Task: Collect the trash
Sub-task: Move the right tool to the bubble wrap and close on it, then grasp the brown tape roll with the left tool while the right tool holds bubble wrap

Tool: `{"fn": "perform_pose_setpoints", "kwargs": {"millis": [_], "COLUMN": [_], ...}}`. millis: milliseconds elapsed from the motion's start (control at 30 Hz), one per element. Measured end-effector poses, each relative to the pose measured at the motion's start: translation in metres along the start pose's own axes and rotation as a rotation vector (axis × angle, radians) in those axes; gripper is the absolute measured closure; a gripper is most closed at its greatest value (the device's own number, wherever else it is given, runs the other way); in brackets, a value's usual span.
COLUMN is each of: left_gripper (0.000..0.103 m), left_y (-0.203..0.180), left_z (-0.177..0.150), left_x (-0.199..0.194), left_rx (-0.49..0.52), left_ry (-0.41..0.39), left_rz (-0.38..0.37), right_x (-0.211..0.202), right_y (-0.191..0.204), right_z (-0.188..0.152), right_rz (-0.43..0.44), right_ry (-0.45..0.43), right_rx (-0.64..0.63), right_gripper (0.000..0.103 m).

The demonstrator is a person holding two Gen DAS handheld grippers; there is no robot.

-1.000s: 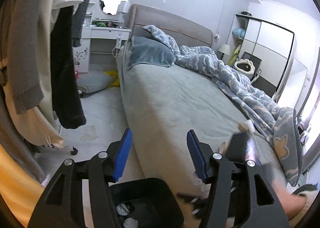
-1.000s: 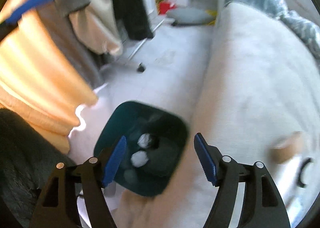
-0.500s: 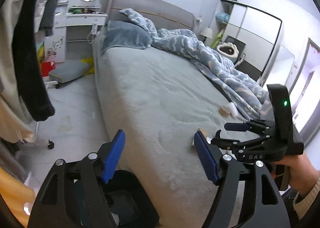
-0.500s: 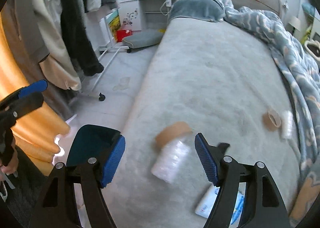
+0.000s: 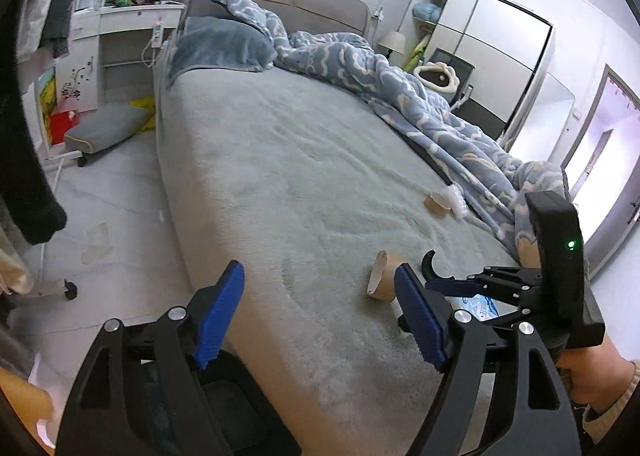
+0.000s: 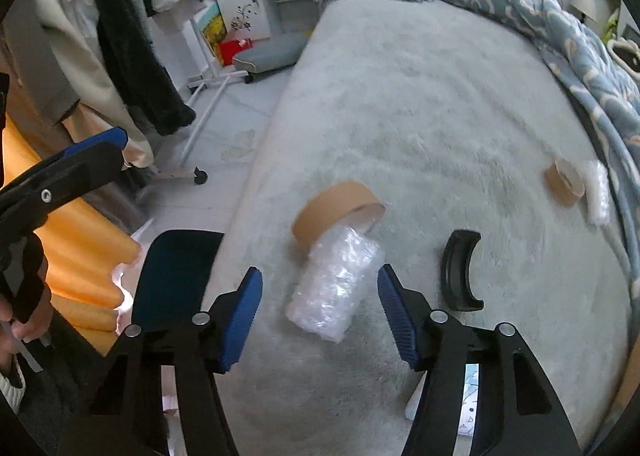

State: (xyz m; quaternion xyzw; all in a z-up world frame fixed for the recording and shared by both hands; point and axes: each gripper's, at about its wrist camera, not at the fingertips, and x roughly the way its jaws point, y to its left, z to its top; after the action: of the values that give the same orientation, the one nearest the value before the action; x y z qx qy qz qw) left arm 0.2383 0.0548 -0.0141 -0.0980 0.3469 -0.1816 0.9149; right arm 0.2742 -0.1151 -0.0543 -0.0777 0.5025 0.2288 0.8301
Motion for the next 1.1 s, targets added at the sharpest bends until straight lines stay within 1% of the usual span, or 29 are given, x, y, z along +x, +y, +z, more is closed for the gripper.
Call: {"fn": "perform_pose_setpoints", "kwargs": {"millis": [133, 167, 300, 400, 467, 600, 700, 900, 1100], "left_gripper": [0.023, 0.023, 0.023, 0.023, 0.023, 0.023, 0.023, 0.023, 0.025], "left_y": [-0.005, -0.006, -0.015, -0.022, -0.029, -0.039, -0.043, -0.041, -0.044], "left_z": [-0.001, -0.002, -0.003, -0.004, -0.005, -0.008, -0.009, -0.004, -0.003], "left_x": [0.02, 0.025, 0.044, 0.06, 0.071, 0.085, 0.093, 0.094, 0.099], "left_rx": [0.029, 0.029, 0.045, 0.038, 0.041, 0.066, 0.055, 0.014, 0.007], "left_ry": [0.015, 0.021, 0.048, 0.072, 0.084, 0.11, 0.116, 0.086, 0.092], "left_rz": [-0.034, -0.051, -0.102, -0.136, -0.15, -0.147, -0.154, -0.163, -0.156], "right_x": [0.004, 0.005, 0.008, 0.007, 0.006, -0.002, -0.007, -0.016, -0.032], "right_y": [-0.008, -0.009, -0.015, -0.012, -0.012, -0.016, -0.019, -0.032, -0.053], "right_z": [-0.002, -0.002, -0.004, -0.003, -0.002, -0.003, -0.003, -0.007, -0.011], "right_rz": [0.013, 0.019, 0.062, 0.054, 0.046, 0.055, 0.054, 0.029, 0.003], "right_ry": [0.002, 0.002, 0.005, -0.003, -0.008, -0.01, -0.009, -0.014, -0.049], "right_rx": [0.014, 0.017, 0.05, 0.027, 0.016, 0.025, 0.031, 0.04, 0.066], "right_gripper": [0.05, 0.054, 0.06, 0.064, 0.065, 0.065, 0.065, 0.065, 0.065]}}
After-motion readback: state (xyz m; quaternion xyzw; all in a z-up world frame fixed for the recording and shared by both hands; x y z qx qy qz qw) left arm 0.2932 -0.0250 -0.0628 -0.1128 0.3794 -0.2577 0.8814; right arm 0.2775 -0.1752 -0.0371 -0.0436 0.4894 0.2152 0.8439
